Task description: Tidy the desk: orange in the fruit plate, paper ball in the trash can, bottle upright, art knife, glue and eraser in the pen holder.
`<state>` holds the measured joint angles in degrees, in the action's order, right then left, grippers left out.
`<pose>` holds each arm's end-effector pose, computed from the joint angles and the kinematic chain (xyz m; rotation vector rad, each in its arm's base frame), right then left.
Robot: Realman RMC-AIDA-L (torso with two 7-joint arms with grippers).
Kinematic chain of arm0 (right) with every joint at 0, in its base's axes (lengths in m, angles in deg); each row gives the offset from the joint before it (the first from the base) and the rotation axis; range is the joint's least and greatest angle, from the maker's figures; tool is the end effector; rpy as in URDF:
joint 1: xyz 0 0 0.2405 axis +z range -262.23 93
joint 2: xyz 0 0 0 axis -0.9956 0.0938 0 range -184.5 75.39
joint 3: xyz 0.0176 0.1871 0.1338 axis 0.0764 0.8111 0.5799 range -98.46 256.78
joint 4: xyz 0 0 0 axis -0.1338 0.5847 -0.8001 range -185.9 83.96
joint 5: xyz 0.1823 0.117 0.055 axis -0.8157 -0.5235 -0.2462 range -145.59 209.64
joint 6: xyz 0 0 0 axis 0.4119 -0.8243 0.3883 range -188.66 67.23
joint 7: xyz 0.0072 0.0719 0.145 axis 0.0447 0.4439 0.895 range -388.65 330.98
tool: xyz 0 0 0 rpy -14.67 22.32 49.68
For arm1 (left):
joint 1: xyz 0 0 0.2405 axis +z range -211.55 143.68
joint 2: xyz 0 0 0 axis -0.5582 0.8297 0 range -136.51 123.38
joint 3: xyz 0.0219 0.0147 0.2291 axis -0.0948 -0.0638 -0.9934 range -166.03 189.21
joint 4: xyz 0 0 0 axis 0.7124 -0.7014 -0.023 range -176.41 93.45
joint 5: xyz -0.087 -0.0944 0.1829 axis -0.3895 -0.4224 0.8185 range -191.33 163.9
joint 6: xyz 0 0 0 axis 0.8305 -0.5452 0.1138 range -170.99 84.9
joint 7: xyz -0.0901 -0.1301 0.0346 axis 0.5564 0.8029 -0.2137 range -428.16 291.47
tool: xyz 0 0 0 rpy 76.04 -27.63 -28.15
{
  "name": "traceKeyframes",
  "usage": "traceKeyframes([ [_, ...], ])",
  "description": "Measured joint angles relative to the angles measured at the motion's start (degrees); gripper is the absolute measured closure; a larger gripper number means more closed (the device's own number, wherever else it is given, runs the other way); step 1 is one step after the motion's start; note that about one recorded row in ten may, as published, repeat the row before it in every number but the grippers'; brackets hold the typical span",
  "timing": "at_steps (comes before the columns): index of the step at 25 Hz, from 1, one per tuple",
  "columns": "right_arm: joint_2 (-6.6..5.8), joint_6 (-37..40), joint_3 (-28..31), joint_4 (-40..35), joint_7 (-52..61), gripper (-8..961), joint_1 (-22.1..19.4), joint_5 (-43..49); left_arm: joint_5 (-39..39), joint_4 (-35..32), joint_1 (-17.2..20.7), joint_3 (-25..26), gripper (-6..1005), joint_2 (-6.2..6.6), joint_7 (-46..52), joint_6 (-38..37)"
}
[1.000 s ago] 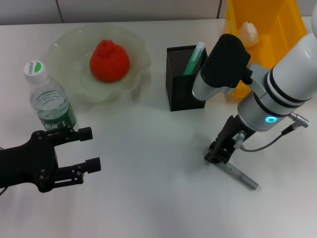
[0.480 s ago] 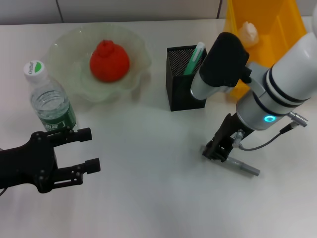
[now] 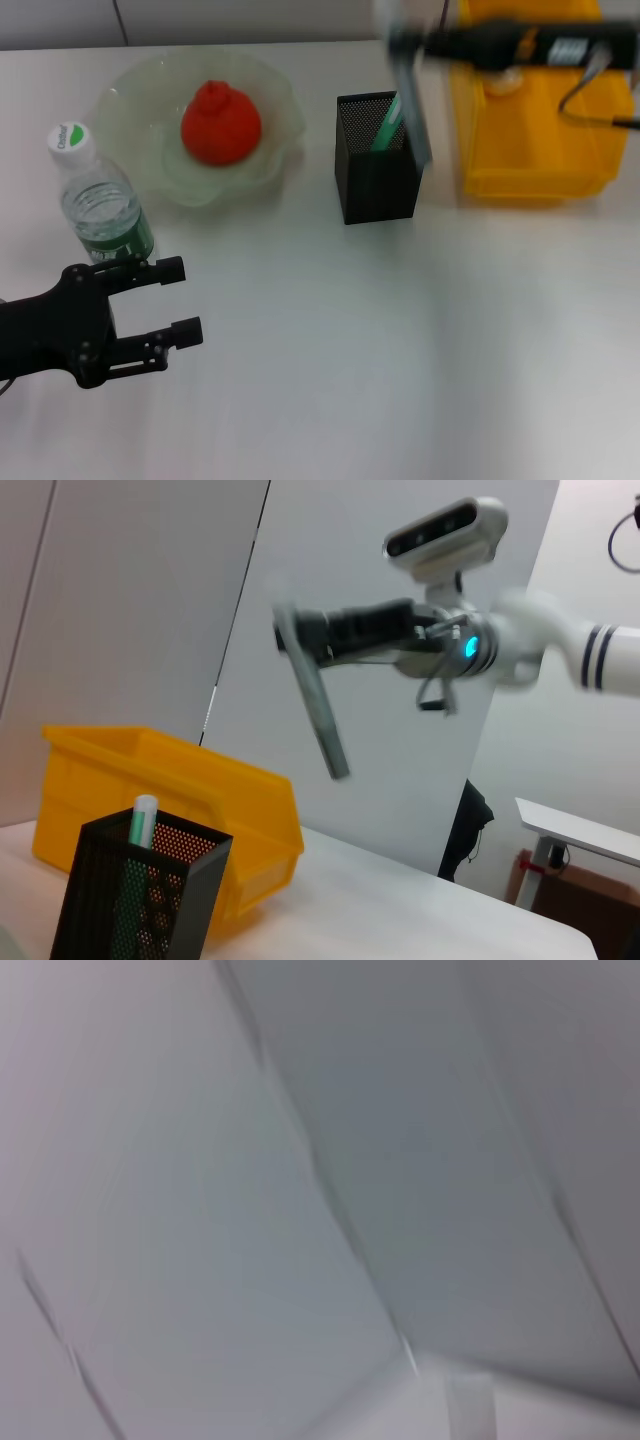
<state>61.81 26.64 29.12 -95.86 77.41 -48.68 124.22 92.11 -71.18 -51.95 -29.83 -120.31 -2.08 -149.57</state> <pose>0.1490 0.3864 0.0436 -2.6272 0.8625 1.1160 -0.2849 0.2460 0.0218 -2.7430 -0.5767 -0.9945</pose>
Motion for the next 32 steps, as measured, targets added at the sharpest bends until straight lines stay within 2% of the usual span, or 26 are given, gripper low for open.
traceKeyframes([
  [1,-0.44,0.0,1.2,5.7,-5.8,811,0.4,-3.9,0.0,0.0,-0.1,0.0,229,-0.06,0.0,0.0],
  [2,-0.44,0.0,1.2,5.7,-5.8,809,0.4,-3.9,0.0,0.0,-0.2,-0.1,229,-0.12,0.0,0.0],
  [3,-0.65,-0.2,2.2,11.3,-11.9,808,0.7,-7.2,0.0,0.0,-0.3,-0.1,229,-0.15,0.0,0.0],
  [4,0.48,-1.7,2.8,18.1,-22.8,806,0.5,-11.3,0.0,0.0,-0.5,-0.2,229,-0.25,0.0,0.0],
  [5,0.48,-1.7,2.8,18.1,-22.8,804,0.5,-11.3,0.0,0.0,-0.5,-0.2,229,-0.25,0.0,0.0],
  [6,2.46,-4.3,2.8,20.9,-32.6,802,-0.2,-13.2,0.0,0.0,-0.7,-0.3,229,-0.31,0.0,0.0],
  [7,3.19,-6.0,2.6,21.9,-37.6,801,-0.2,-14.1,0.0,0.0,-0.9,-0.3,229,-0.34,0.0,0.0],
  [8,3.19,-6.0,2.6,21.9,-37.6,799,-0.2,-14.1,0.0,0.0,-0.9,-0.3,229,-0.34,0.0,0.0],
  [9,3.46,-8.5,2.2,24.9,-42.9,797,0.8,-15.6,0.0,0.0,-1.0,-0.3,229,-0.43,0.0,0.1],
  [10,3.46,-8.5,2.2,24.9,-42.9,795,0.8,-15.6,0.0,0.0,-1.0,-0.3,229,-0.43,0.0,0.1],
  [11,3.25,-10.9,2.1,28.1,-45.3,794,2.2,-16.5,0.0,0.0,-1.0,-0.1,229,-0.47,0.0,0.1],
  [16,3.37,-14.5,1.9,29.6,-46.0,785,2.7,-16.5,0.0,0.0,-0.9,0.0,229,-0.5,0.0,0.0],
  [20,3.13,-14.6,0.7,29.4,-44.8,778,1.9,-16.2,0.0,0.0,-0.8,0.1,229,-0.54,-0.1,-0.2],
  [21,3.02,-12.9,-0.4,27.9,-42.8,776,0.5,-16.1,0.0,0.0,-0.8,0.1,229,-0.57,-0.1,-0.3],
  [23,2.95,-11.9,-1.3,26.9,-41.6,694,-0.1,-16.1,0.0,0.0,-0.8,0.1,229,-0.57,-0.1,-0.3],
  [24,2.51,-8.2,-4.4,23.1,-38.3,653,-2.6,-15.7,-0.3,0.0,-0.8,0.2,229,-0.61,-0.1,-0.5],
  [25,2.51,-8.2,-4.4,23.1,-38.3,612,-2.6,-15.7,-0.3,0.0,-0.8,0.2,229,-0.61,-0.1,-0.5],
  [26,1.7,-2.7,-7.2,18.5,-37.1,571,-5.7,-13.2,-0.5,0.0,-0.9,0.3,229,-0.61,-0.1,-0.8],
  [27,1.7,-2.7,-7.2,18.5,-37.1,523,-5.7,-13.2,-0.5,-0.3,-1.0,0.4,229,-0.57,0.0,-1.1],
  [28,1.34,0.4,-8.0,16.4,-37.1,475,-7.1,-10.9,-0.5,-0.3,-1.1,0.4,229,-0.53,0.1,-1.2],
  [29,0.83,7.2,-8.3,12.1,-37.1,427,-10.2,-3.8,-0.4,-0.5,-1.1,0.3,229,-0.46,0.2,-1.3],
  [30,0.83,7.2,-8.3,12.1,-37.1,379,-10.2,-3.8,-0.4,-0.6,-1.2,0.2,229,-0.26,0.4,-1.5],
  [31,0.68,11.9,-7.4,10.3,-38.0,331,-12.3,1.3,-0.4,-0.6,-1.2,0.2,229,-0.26,0.4,-1.5],
  [32,0.68,11.9,-7.4,10.3,-38.0,264,-12.3,1.3,-0.4,-0.6,-1.2,0.2,229,-0.26,0.4,-1.5],
])
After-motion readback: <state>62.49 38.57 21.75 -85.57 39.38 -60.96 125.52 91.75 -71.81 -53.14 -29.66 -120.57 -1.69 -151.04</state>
